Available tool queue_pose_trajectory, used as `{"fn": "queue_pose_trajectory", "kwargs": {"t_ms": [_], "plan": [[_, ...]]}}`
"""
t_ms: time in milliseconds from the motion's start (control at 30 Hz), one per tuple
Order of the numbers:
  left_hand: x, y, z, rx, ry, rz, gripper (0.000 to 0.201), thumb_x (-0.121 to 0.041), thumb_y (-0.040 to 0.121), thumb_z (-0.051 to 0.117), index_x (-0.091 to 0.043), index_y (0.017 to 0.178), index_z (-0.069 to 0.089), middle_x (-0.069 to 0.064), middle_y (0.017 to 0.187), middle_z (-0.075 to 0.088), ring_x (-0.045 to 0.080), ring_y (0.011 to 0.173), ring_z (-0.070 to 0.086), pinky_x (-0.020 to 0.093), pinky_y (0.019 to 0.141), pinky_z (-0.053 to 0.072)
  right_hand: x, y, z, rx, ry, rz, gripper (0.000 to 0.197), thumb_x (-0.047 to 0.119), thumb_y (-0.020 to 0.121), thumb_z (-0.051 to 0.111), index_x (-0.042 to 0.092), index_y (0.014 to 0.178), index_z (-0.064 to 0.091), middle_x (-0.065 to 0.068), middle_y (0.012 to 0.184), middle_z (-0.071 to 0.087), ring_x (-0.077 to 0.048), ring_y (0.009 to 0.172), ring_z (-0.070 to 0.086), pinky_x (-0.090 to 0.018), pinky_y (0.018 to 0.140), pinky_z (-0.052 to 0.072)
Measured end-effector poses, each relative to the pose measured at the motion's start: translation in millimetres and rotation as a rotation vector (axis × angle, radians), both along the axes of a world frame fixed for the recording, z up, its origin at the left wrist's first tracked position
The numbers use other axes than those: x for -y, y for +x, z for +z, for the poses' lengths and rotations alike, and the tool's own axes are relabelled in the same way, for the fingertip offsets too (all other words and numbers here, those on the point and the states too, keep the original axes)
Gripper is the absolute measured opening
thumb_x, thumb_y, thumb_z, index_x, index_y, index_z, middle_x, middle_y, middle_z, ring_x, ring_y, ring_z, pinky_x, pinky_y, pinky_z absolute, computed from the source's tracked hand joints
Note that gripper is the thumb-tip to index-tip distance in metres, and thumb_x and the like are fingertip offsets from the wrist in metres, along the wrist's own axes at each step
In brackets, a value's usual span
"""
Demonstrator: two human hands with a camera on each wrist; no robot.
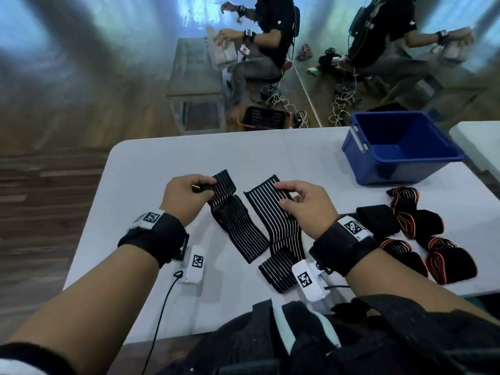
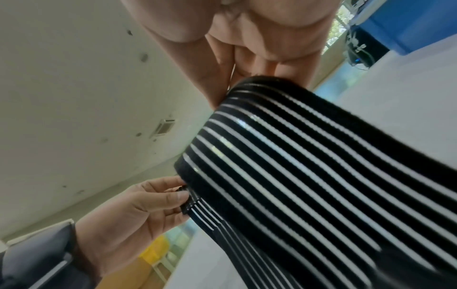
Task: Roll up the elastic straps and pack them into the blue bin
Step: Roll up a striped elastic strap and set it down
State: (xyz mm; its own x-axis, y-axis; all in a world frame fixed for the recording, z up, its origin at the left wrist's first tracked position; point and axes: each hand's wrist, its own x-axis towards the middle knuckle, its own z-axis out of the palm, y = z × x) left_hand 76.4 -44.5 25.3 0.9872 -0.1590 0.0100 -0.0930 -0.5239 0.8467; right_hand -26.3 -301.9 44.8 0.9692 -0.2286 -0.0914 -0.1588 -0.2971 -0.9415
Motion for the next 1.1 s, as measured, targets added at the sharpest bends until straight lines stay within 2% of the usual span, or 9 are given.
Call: {"fn": "queue_pose_trajectory", "kwargs": {"t_ms": [67, 100, 200, 300, 433, 600, 800, 967, 1100], "plan": [[10, -11, 29, 0.029, -0.077, -0.028, 0.023, -0.003, 0.088, 0.070, -0.025, 0.094, 0.076, -0.002, 0.083, 0.076, 0.011, 0.073, 0.073, 0.020, 0.076, 0.057, -3, 5, 20, 0.054, 0.029, 0.045, 0.037, 0.006, 0.087, 0.067, 0.035, 0.109, 0.073, -0.021, 0.066, 0.063, -0.026, 0.062, 0.055, -0.046, 0.067, 0.057], [15, -16, 42, 0.040, -0.120, -0.035, 0.022, -0.003, 0.089, 0.069, -0.022, 0.095, 0.077, 0.001, 0.083, 0.077, 0.012, 0.073, 0.074, 0.021, 0.076, 0.058, -5, 7, 30, 0.078, 0.045, 0.061, 0.037, 0.005, 0.087, 0.067, 0.033, 0.110, 0.073, -0.019, 0.068, 0.065, -0.026, 0.063, 0.057, -0.046, 0.066, 0.057], [28, -30, 69, 0.057, -0.232, -0.036, 0.022, -0.001, 0.092, 0.065, -0.019, 0.096, 0.077, 0.008, 0.087, 0.078, 0.020, 0.080, 0.076, 0.029, 0.078, 0.061, -8, 7, 51, 0.134, 0.081, 0.099, 0.036, -0.001, 0.088, 0.065, 0.023, 0.113, 0.073, 0.008, 0.066, 0.070, -0.018, 0.063, 0.064, -0.032, 0.062, 0.056], [41, -45, 87, 0.036, -0.340, -0.021, 0.021, -0.003, 0.097, 0.060, -0.014, 0.096, 0.077, 0.011, 0.090, 0.078, 0.028, 0.086, 0.075, 0.037, 0.078, 0.062, -10, 3, 62, 0.157, 0.092, 0.127, 0.035, 0.001, 0.089, 0.064, 0.022, 0.115, 0.072, 0.009, 0.065, 0.068, -0.015, 0.063, 0.066, -0.027, 0.059, 0.054], [59, -67, 101, 0.041, -0.401, -0.022, 0.016, -0.012, 0.098, 0.063, -0.009, 0.094, 0.078, 0.009, 0.088, 0.078, 0.026, 0.086, 0.075, 0.035, 0.075, 0.062, -8, -5, 66, 0.173, 0.100, 0.121, 0.034, 0.004, 0.087, 0.066, 0.025, 0.112, 0.073, 0.008, 0.068, 0.069, -0.012, 0.063, 0.065, -0.029, 0.061, 0.054], [73, -82, 103, 0.073, -0.411, 0.039, 0.014, 0.002, 0.090, 0.068, -0.010, 0.092, 0.076, 0.009, 0.086, 0.078, 0.023, 0.083, 0.076, 0.035, 0.075, 0.062, 1, -18, 72, 0.165, 0.132, 0.128, 0.033, 0.002, 0.088, 0.065, 0.023, 0.112, 0.072, 0.003, 0.068, 0.068, -0.005, 0.056, 0.062, -0.023, 0.056, 0.051], [91, -98, 109, 0.143, -0.399, 0.078, 0.012, 0.002, 0.091, 0.067, -0.009, 0.091, 0.073, 0.013, 0.085, 0.076, 0.025, 0.081, 0.075, 0.037, 0.074, 0.063, 14, -29, 77, 0.212, 0.133, 0.145, 0.031, 0.004, 0.089, 0.065, 0.023, 0.113, 0.069, 0.002, 0.084, 0.072, -0.007, 0.067, 0.067, -0.027, 0.062, 0.056], [101, -111, 118, 0.197, -0.407, 0.105, 0.016, 0.004, 0.091, 0.066, -0.012, 0.089, 0.070, 0.010, 0.084, 0.074, 0.021, 0.079, 0.073, 0.038, 0.074, 0.063, 23, -35, 77, 0.281, 0.028, 0.128, 0.030, 0.011, 0.086, 0.068, 0.032, 0.107, 0.065, 0.008, 0.117, 0.059, -0.007, 0.091, 0.063, -0.029, 0.082, 0.056], [110, -121, 132, 0.250, -0.406, 0.080, 0.020, 0.006, 0.092, 0.063, -0.013, 0.089, 0.069, 0.007, 0.082, 0.072, 0.018, 0.077, 0.071, 0.036, 0.074, 0.062, 35, -38, 83, 0.331, -0.003, 0.168, 0.027, 0.013, 0.086, 0.069, 0.033, 0.103, 0.065, 0.017, 0.113, 0.065, -0.004, 0.108, 0.060, -0.038, 0.087, 0.054]]}}
